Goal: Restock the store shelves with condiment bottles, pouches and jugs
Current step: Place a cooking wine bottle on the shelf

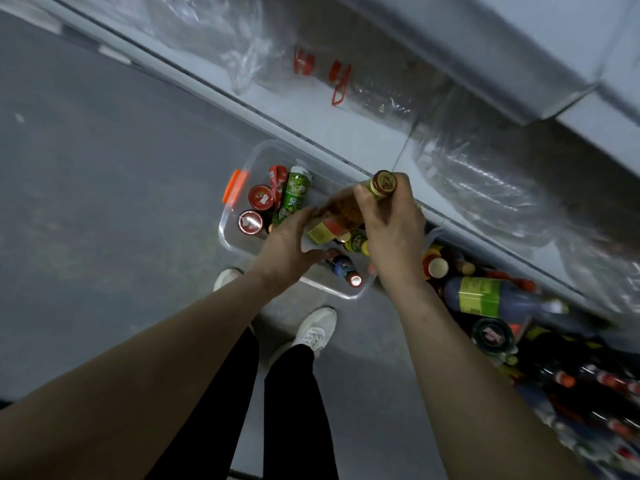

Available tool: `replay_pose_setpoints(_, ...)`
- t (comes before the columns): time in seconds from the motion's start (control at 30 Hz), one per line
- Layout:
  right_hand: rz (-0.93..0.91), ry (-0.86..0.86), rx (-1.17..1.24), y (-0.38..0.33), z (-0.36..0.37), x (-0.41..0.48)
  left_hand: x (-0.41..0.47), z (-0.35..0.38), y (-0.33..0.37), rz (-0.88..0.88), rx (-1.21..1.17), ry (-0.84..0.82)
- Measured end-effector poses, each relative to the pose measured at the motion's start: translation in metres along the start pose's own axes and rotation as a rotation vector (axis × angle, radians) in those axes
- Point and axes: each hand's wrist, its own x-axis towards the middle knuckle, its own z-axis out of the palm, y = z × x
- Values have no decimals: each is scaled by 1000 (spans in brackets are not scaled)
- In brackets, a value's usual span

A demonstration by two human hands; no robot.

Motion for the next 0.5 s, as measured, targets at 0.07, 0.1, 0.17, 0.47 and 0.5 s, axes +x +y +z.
replay_pose_setpoints(0.07,3,15,46,-24,-17,-12,-19,-8,21,42,-19,8)
replay_pose_setpoints(0.1,3,24,56,-37,-27,-17,-30,-15,32,55,-8,16)
replay_pose_setpoints(0.17,3,43,49,-62,-47,-30,-52,-26,51,72,25,35)
replay_pose_setpoints(0.47,-76,191,-75,-193,-129,-96,-160,-65,150,161,100,100)
replay_pose_setpoints(0.5,-83,186,-70,-205,-138,-101,-169,-70,160,163,92,90)
